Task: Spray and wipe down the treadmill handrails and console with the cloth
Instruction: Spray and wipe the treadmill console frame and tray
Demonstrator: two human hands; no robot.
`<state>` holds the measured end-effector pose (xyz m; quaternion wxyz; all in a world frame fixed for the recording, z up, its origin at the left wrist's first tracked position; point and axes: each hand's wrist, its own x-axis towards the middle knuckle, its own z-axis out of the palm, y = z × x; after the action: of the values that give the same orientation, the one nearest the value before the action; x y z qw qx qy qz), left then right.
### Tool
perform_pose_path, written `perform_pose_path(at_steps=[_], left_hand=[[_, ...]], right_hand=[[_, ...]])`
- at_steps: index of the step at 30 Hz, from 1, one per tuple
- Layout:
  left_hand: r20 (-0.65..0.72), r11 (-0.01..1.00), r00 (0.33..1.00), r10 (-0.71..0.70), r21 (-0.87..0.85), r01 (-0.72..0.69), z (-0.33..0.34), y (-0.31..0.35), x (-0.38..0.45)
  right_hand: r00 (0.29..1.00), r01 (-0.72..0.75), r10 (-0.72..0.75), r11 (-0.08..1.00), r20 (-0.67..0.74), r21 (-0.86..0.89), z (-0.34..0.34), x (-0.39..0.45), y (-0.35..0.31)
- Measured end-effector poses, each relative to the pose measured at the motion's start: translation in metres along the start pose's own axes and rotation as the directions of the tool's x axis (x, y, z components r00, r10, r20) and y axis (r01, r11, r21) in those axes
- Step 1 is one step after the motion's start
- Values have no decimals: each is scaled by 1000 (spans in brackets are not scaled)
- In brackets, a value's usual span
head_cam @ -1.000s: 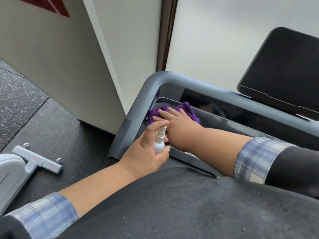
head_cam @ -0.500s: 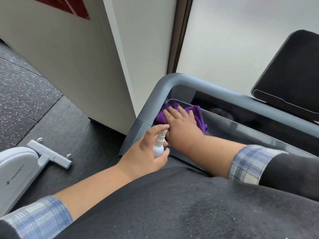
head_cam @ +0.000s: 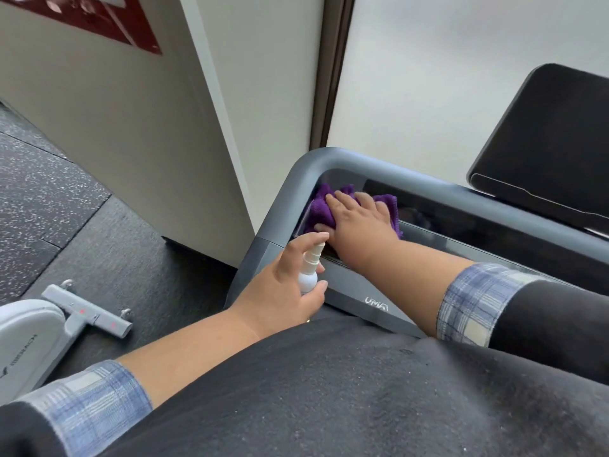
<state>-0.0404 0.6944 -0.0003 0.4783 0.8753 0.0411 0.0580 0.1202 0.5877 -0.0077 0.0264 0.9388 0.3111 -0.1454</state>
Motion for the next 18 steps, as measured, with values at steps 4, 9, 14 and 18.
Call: perform_pose_path(at_steps=[4, 9, 14, 18], left_hand=[[-96, 1000, 995, -8, -1, 7, -3, -7, -3], [-106, 1000, 994, 5, 12, -4, -4, -6, -1], [-32, 998, 999, 34, 60, -32, 1, -5, 5], [26, 997, 1000, 16, 69, -18, 10, 2, 9]], right_hand=[[996, 48, -53, 996, 70, 70, 5, -18, -19], [991, 115, -119, 991, 57, 75, 16, -16, -23], [992, 125, -125, 988, -5, 96, 16, -11, -10], [996, 60, -51, 987, -69, 147, 14, -11, 12]])
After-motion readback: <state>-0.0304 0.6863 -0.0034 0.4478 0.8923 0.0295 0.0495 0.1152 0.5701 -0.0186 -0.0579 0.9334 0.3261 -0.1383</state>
